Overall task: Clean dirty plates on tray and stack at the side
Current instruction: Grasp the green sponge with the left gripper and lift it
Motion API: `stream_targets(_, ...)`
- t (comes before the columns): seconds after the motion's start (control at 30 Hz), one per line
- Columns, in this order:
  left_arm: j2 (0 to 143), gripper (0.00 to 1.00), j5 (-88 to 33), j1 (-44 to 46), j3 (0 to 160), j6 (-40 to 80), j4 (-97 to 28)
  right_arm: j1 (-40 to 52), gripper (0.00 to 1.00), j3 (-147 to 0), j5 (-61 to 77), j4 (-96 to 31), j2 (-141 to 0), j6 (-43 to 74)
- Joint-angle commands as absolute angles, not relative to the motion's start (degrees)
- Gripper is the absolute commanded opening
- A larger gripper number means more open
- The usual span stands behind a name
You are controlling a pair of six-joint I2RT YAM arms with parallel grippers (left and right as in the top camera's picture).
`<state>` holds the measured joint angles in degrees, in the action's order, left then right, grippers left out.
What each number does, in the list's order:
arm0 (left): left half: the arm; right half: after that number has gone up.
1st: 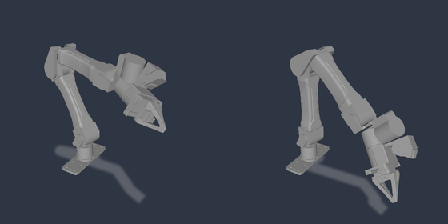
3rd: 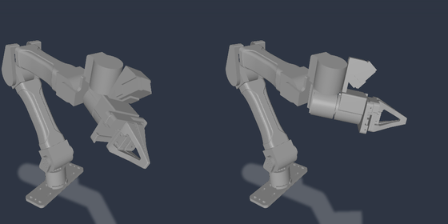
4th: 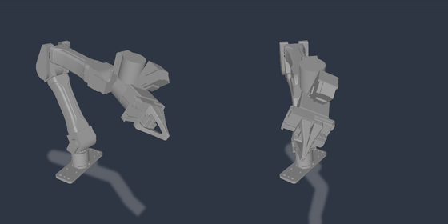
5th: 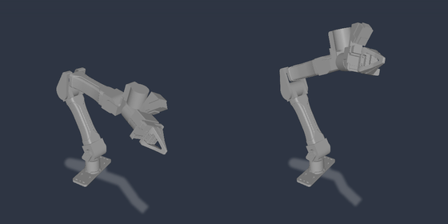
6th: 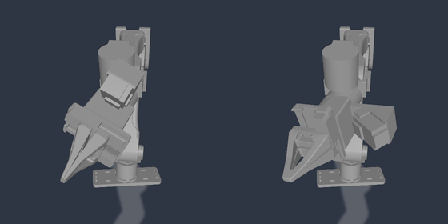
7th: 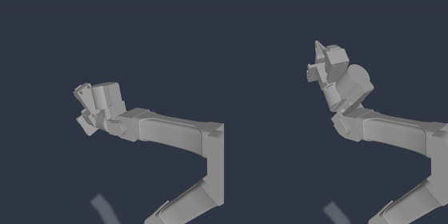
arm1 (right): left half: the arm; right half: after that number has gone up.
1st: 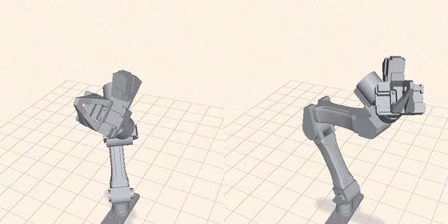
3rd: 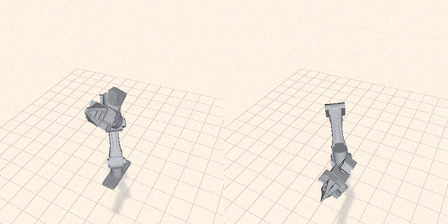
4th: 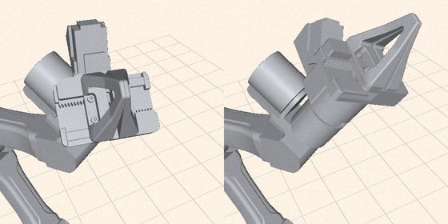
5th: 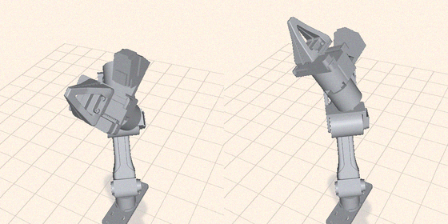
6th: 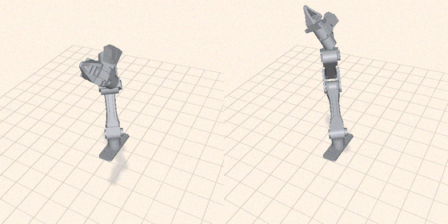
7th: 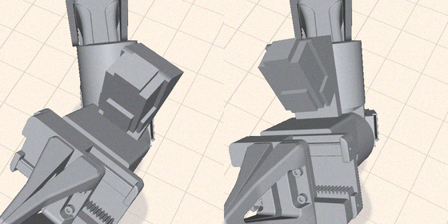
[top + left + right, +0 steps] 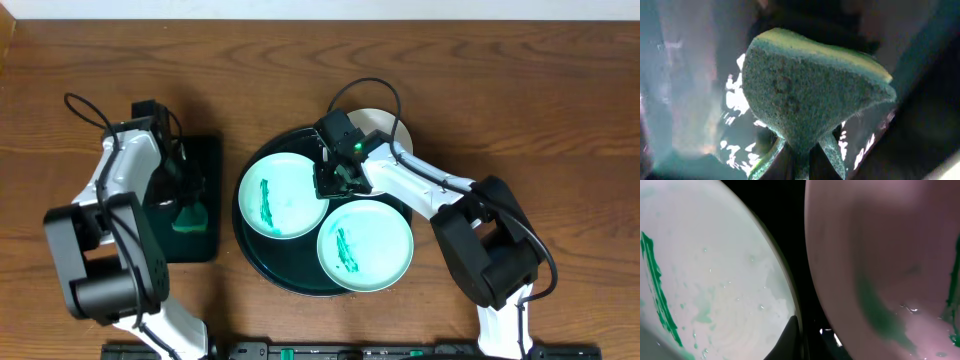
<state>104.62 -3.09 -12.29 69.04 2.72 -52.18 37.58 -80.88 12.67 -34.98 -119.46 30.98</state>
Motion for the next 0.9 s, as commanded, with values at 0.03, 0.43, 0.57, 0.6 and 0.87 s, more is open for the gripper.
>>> stream_targets(0.03, 99.2, 0.07, -3.2, -12.5, 71.1, 2.3, -52.4, 37.8, 0.01, -81.6, 12.3, -35.0, -121.0, 30.2)
stream_targets(0.43, 103.8, 0.07, -3.7, -12.4, 67.3, 2.4, -49.3, 37.6, 0.01, -81.6, 12.3, -35.1, -121.0, 30.2)
stream_targets(0.57, 106.7, 0.08, -3.7, -12.4, 67.2, 2.3, -47.3, 37.5, 0.01, -81.6, 12.3, -35.2, -121.0, 30.2)
stream_targets(0.6, 107.5, 0.07, -3.7, -12.4, 67.2, 2.4, -47.0, 37.5, 0.01, -81.6, 12.3, -35.2, -121.0, 30.1)
stream_targets(0.87, 114.4, 0.07, -4.2, -12.4, 67.2, 2.3, -45.2, 37.5, 0.01, -81.6, 12.3, -35.3, -121.0, 30.2)
